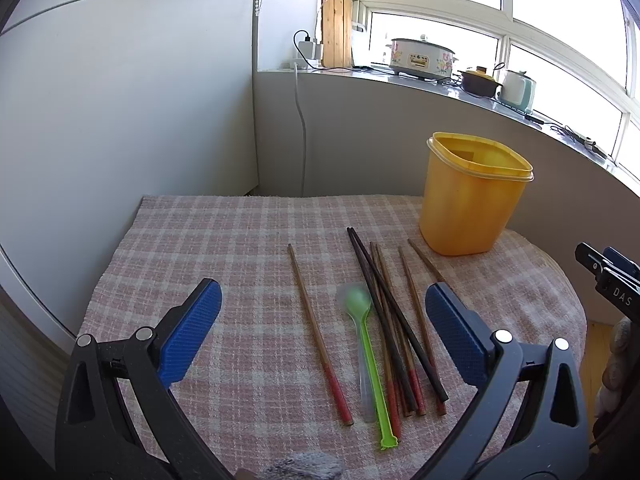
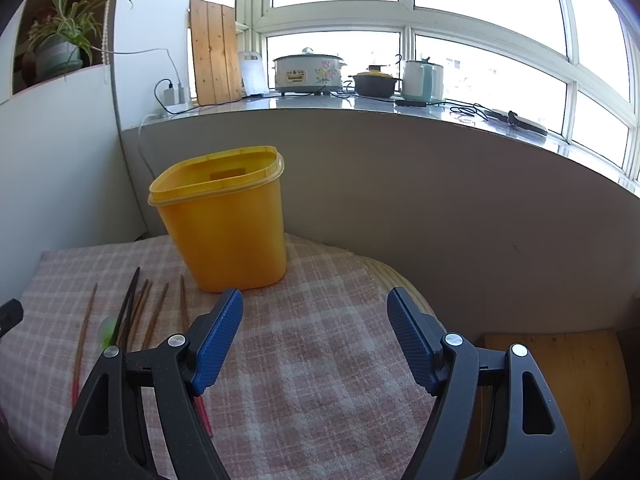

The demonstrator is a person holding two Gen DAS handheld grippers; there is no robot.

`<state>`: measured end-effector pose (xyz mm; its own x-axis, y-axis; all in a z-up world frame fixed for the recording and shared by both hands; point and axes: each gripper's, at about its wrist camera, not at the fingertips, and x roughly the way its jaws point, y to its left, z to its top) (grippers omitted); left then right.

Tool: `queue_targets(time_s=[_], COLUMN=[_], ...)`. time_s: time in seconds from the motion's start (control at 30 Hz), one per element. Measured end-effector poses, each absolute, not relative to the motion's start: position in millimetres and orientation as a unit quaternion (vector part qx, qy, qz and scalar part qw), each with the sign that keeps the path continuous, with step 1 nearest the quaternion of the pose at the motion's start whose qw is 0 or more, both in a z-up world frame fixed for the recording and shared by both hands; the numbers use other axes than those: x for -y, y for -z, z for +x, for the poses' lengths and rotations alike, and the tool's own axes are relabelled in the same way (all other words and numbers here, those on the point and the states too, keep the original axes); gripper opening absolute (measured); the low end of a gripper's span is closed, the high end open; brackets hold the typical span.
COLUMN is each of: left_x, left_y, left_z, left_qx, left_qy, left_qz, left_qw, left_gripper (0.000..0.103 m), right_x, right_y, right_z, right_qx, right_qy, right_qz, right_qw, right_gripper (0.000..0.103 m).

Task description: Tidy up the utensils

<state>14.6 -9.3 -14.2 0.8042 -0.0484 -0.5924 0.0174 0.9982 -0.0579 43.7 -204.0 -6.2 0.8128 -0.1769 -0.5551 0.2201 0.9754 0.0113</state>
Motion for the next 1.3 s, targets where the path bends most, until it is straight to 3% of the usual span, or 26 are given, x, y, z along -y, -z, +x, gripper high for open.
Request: queue_targets(time_s=[1.3], left_x=[16], left_y=[-9], left_z=[20], left_qx=[-0.306], left_qy=[0.02], left_qz=[-0.006], left_qw=[0.952], left_gripper=[0.103], right_x=[208], right_y=[-14], right_z=[43], right_qx=[-0.267], right_qy=[0.101], right_qz=[0.028], right_qw=[0.958], right_gripper=[0.074])
